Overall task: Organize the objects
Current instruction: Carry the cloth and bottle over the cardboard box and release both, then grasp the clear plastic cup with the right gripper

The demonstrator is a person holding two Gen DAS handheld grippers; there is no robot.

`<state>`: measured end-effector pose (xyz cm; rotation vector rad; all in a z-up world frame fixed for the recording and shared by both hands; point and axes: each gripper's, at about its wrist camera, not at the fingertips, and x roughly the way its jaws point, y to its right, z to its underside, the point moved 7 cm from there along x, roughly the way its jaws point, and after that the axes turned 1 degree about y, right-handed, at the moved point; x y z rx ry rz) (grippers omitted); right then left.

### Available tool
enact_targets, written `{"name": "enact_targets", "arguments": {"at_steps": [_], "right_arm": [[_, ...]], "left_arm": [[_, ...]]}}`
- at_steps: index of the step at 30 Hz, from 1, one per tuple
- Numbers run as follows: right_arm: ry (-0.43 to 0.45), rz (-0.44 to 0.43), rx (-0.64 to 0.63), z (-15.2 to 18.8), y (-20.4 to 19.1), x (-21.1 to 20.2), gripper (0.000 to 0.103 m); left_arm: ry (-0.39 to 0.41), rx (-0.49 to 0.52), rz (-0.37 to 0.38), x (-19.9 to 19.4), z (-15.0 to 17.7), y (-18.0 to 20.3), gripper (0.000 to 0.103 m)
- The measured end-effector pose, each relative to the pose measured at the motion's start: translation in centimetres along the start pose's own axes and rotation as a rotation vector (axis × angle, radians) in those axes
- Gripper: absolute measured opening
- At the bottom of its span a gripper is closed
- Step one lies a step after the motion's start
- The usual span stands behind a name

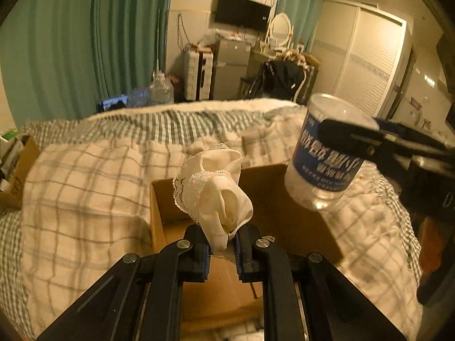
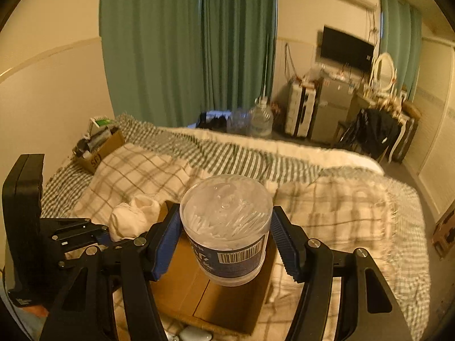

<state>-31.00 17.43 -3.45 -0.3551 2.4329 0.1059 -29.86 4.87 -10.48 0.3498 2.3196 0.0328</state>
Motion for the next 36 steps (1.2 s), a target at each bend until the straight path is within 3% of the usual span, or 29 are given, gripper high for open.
{"name": "enact_targets", "arguments": {"at_steps": [6,12,15,16,17,18,19,23,29,36], "right_arm": [[-0.086,-0.012,0.016,3.4,1.0,5.9,0.062],[-0.118,-0.003,0.017,5.1,1.9,8.4,0.062],[-0.116,-0.02,0.03,5.2,2.0,8.3,0.062],[-0.115,-0.021,0.034,5.1,2.0,8.1,0.062],[-0.111,-0.018,0.036,4.9,2.1,7.7,0.064],[-0.103,-0.013,0.034,4.7,2.0,7.4,0.067],[-0.086,-0.001,0.032,4.3,2.2,6.5,0.075],[-0.03,0.024,0.043,2.8,2.6,2.0,0.083],[0.028,0.095,-0.018,1.8,2.3,-6.1,0.094],[0.091,0.15,-0.098,3.4,0.5,-15.5,0.103]], "left_arm": [[-0.055,-0.03,0.007,4.4,0.7,-1.4,0.013],[-0.103,-0.003,0.002,6.9,1.9,-1.6,0.013],[-0.116,0.01,0.012,7.0,2.5,-1.4,0.024],[-0.116,0.012,0.007,6.9,2.6,-1.4,0.037],[-0.117,0.013,0.0,6.7,2.7,-1.3,0.057],[-0.115,0.015,-0.013,6.4,2.7,-1.3,0.065],[-0.104,0.014,-0.024,5.8,2.7,-1.3,0.075],[-0.076,-0.034,-0.023,2.3,2.3,-1.7,0.091],[-0.056,-0.069,-0.053,-4.1,2.1,-1.5,0.102],[-0.036,-0.045,-0.155,-12.0,4.0,-0.9,0.103]]}}
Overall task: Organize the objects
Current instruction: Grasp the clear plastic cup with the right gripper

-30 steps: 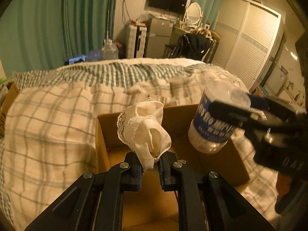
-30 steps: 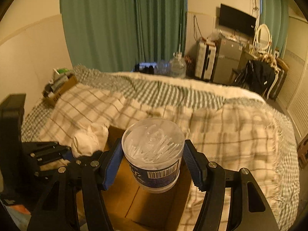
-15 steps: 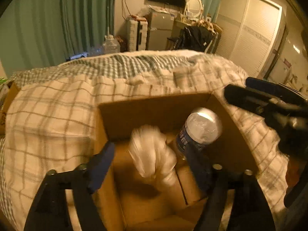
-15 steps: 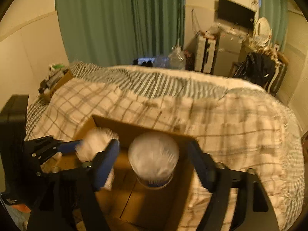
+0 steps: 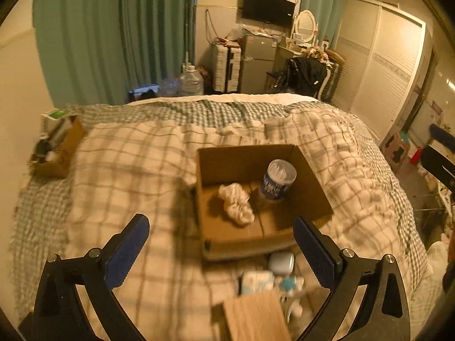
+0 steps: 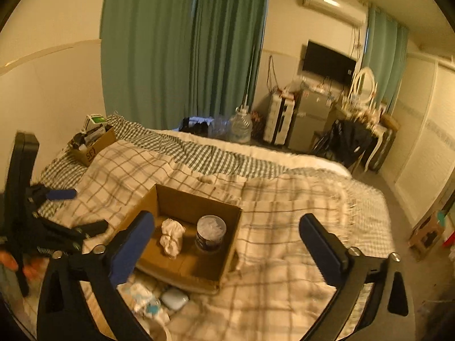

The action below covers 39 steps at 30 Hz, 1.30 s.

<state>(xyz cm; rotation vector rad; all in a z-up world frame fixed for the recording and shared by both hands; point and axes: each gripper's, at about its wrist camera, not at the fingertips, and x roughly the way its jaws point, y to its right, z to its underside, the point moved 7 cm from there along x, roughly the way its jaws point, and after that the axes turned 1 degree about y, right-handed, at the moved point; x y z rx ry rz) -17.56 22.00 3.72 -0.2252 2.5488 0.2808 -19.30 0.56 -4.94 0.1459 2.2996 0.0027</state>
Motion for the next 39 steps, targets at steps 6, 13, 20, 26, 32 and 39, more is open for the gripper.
{"name": "enact_targets", "arguments": {"at_steps": [6,13,20,26,32,39], "right_arm": [[-0.022,0.025,-0.058,4.0,-2.4,-3.9,0.103],[-0.106,-0.059,-0.037,12.0,-6.7,-2.0,0.103],[-0.246,-0.155,-0.045,18.9,-10.5,1.4,0.103],[-0.301,-0.154,-0.1,20.4,-11.7,3.3,0.103],[-0.379,-0.133,-0.144,21.8,-12.3,5.8,0.102],[-0.368,-0.175,-0.116,21.8,-12.5,6.2,0.08]], "left_arm": [[-0.023,0.043,-0.078,-2.7,5.2,0.3,0.103],[-0.043,-0.145,-0.001,-1.2,12.6,-0.1,0.103],[-0.05,-0.236,-0.101,0.4,15.8,-2.3,0.103],[-0.038,-0.179,-0.139,-0.1,16.3,-2.1,0.103],[-0.061,-0.181,-0.125,0.3,16.8,-1.6,0.103],[-0.071,-0.16,-0.136,0.3,17.1,-0.8,0.103]]}}
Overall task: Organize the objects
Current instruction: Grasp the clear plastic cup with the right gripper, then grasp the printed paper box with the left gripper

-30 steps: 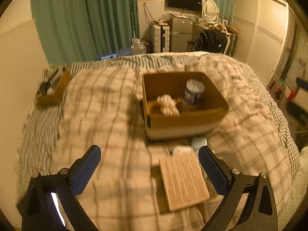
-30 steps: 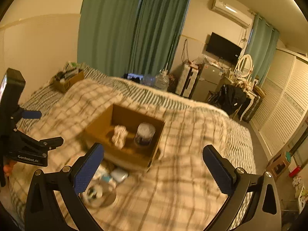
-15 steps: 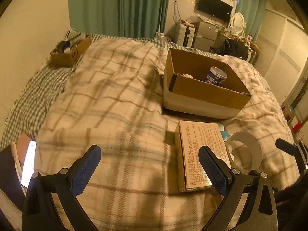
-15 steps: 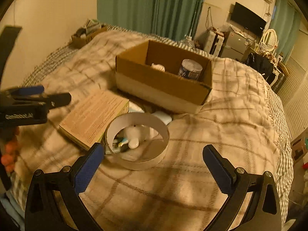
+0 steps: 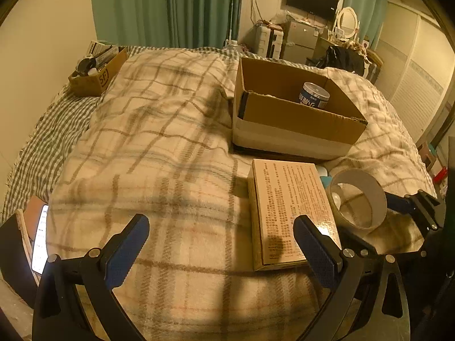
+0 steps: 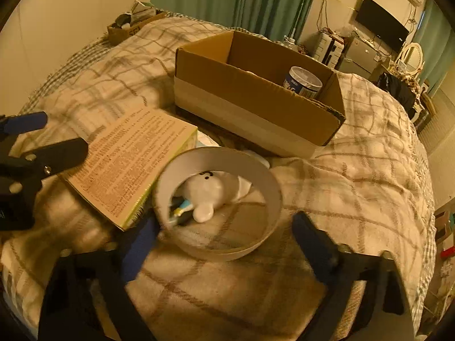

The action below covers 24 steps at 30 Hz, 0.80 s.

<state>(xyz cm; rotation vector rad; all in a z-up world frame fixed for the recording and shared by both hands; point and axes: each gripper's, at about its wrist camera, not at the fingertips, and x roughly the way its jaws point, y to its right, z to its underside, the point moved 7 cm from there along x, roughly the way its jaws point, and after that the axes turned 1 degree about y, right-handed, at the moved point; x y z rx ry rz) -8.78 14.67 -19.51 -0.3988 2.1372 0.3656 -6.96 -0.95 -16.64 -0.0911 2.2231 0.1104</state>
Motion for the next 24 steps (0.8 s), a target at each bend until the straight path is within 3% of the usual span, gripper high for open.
{"name": "enact_targets", "arguments": {"at_steps": [9,13,24], "right_arm": [[0.15,0.083,0.136,-0.5,4.0,-4.7,0.08],[0.161,0.15,0.164,0.0,6.2,-5.7,0.08],[0.161,0.135,0.218,1.2,7.7,-6.0,0.08]], "left_arm": [[-0.018,0.054,0.022,-0.1,0.4,2.7,0.103],[-0.032,0.088,0.046,0.3,0.8,4.7,0.103],[-0.106,0.173,0.033,3.3,2.7,7.4,0.103]]}}
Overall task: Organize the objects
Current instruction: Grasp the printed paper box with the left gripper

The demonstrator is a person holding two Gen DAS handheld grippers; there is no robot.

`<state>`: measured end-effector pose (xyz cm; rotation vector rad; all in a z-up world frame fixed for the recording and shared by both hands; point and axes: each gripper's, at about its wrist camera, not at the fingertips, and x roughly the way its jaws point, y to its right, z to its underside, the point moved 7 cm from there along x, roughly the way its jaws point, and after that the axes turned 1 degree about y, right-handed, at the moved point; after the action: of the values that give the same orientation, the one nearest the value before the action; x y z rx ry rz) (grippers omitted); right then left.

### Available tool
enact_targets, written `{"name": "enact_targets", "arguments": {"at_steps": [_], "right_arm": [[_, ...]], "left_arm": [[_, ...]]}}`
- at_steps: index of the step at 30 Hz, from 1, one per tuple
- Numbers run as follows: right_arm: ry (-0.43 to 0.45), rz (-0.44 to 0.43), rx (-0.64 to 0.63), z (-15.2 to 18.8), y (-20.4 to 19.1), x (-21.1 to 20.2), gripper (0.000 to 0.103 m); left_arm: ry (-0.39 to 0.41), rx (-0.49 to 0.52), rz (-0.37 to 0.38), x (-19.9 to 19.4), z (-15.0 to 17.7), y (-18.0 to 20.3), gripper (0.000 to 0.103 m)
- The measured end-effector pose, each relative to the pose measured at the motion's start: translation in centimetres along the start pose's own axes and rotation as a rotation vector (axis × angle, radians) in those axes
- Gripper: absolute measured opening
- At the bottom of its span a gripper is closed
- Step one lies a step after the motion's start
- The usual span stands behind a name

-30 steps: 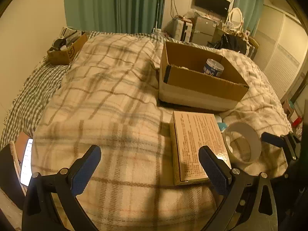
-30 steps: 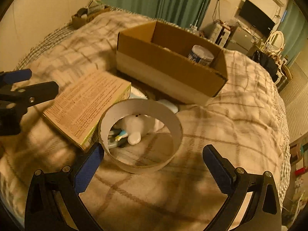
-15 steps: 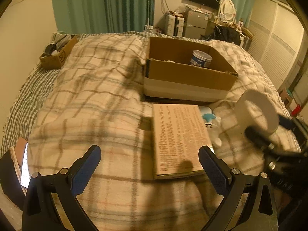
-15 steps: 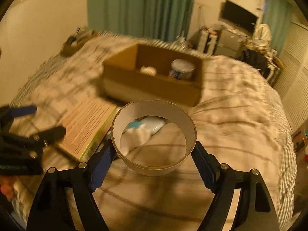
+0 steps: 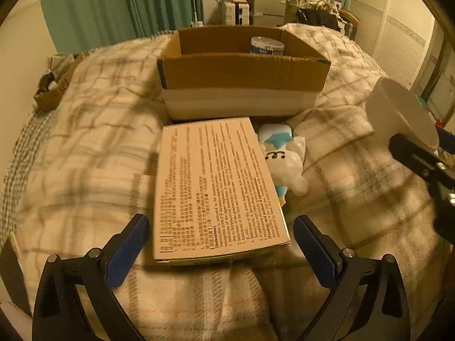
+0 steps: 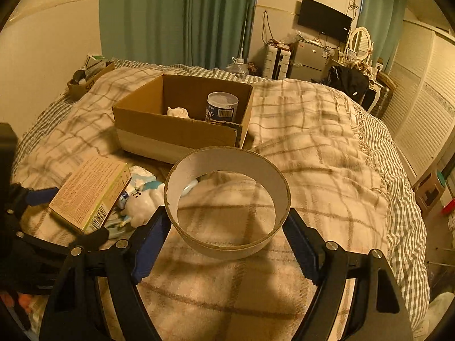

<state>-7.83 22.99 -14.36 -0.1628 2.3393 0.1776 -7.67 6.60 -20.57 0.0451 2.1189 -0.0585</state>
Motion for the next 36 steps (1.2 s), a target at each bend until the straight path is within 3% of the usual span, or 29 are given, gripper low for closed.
{"name": "enact_targets", "arguments": {"at_steps": [3,5,6,16,25,36], "right_arm": [[0.005,-0.007,0.012,0.2,0.0,-0.2,0.08],[0.005,-0.007,0.015,0.3,0.0,-0.4,0.08],[0.005,-0.007,0.015,0.4,-0.1,-0.5,0.08],[0.033,-0.005,0.003,0.6,-0.8,-2.4,0.08],[0.088,-0.011,-0.016,-1.0,-1.3,-4.8,0.08],[0.217,-0.013,-0.092,-8.6,-2.5,-7.8,0.08]], "left_arm": [[0.024,0.0,0.015,0.2,0.1,0.0,0.102],[0.029,0.015,0.016,0.4,0.3,0.2,0.082],[0.028,0.014,0.011,0.5,0.4,0.2,0.079],[0.157,-0.042,0.087,-3.5,-0.6,-0.6,0.077],[0.264,-0.06,0.101,-7.2,-3.1,-2.1,0.076],[0.391,-0.028,0.071,-10.9,-11.5,-4.2,0.076]]}}
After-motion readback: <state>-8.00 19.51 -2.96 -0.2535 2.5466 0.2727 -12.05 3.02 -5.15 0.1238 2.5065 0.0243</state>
